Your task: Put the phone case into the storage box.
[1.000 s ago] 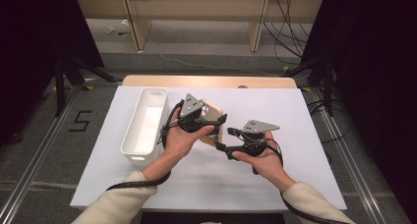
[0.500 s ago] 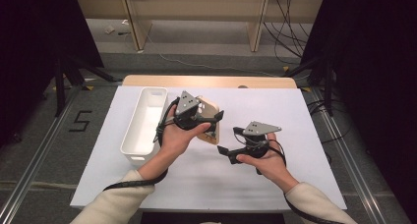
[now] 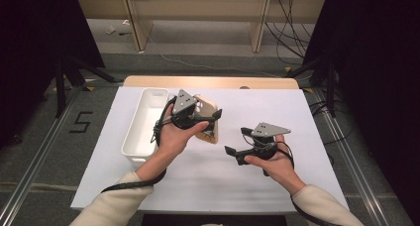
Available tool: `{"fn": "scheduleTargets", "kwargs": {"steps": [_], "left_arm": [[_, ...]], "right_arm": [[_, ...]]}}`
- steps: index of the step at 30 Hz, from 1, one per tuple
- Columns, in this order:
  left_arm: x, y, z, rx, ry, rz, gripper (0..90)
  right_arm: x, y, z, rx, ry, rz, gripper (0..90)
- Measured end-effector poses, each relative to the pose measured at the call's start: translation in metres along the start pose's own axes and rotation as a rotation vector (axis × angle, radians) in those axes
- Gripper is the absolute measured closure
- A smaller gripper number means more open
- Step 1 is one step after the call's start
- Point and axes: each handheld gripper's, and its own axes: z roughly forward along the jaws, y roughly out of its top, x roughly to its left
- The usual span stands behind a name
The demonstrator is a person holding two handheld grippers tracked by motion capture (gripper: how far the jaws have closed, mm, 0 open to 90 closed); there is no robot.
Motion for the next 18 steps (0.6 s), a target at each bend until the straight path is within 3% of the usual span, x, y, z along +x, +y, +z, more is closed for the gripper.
{"fn": "scheduleTargets", "kwargs": {"steps": [18], "left_arm": [[0.006, 0.005, -0.008, 0.001, 0.025, 0.014, 10.4]], "right_arm": [[0.001, -0.005, -0.018, -0.021, -0.004, -0.016, 8.1]]}}
